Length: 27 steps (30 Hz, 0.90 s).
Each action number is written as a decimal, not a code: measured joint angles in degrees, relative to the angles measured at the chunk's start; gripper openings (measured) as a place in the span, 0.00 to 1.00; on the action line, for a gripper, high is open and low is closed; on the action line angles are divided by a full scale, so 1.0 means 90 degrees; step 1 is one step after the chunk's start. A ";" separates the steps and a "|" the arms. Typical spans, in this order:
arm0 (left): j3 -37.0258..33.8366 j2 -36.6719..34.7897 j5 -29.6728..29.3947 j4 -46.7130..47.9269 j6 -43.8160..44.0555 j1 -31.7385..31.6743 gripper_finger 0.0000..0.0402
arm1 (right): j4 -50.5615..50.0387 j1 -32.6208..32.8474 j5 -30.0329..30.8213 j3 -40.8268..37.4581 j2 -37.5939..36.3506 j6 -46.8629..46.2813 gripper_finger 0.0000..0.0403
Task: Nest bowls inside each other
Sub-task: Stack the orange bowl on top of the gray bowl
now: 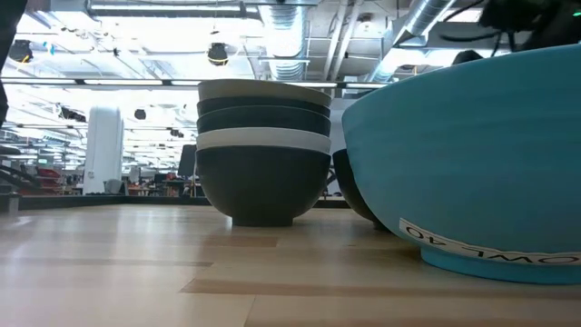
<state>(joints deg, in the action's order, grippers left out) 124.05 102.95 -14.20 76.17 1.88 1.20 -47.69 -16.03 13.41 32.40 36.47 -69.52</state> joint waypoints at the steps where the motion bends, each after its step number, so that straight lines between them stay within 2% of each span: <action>1: 0.0000 -0.0083 0.0002 -0.0120 -0.0021 0.0002 0.38 | 0.0264 -0.0222 -0.0219 -0.0002 0.0097 0.0117 0.60; 5: -0.0365 -0.0526 0.0114 -0.1034 -0.0318 -0.0166 0.38 | 0.1397 -0.0747 -0.0887 0.0000 0.0378 0.0372 0.60; 8: -0.1138 -0.1034 0.0797 -0.2292 -0.0514 -0.0417 0.38 | 0.2068 -0.0819 -0.1008 0.0013 0.0401 0.0414 0.60; 12: -0.2899 -0.1991 0.1687 -0.4634 -0.0590 -0.0815 0.38 | 0.2441 -0.0836 -0.0994 0.0180 0.0326 0.0666 0.60; 16: -0.5083 -0.2991 0.2270 -0.6904 0.0037 -0.1266 0.38 | 0.2527 -0.0997 -0.0987 0.0356 0.0137 0.0785 0.60; 20: -0.6873 -0.4089 0.2312 -0.8438 0.0474 -0.1601 0.38 | 0.2810 -0.1175 -0.0988 0.0428 -0.0037 0.1084 0.60; 23: -0.7911 -0.4974 0.1999 -0.8943 0.0609 -0.1804 0.38 | 0.2702 -0.1360 -0.0945 0.0458 -0.0086 0.1153 0.60; 27: -0.8916 -0.6183 0.1583 -0.9071 0.0650 -0.2018 0.38 | 0.1024 -0.1812 -0.0746 0.0449 -0.0032 0.0521 0.60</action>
<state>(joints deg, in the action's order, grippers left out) 43.81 47.31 0.05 -5.47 7.73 -16.97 -38.47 -32.34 6.69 36.44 36.19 -64.84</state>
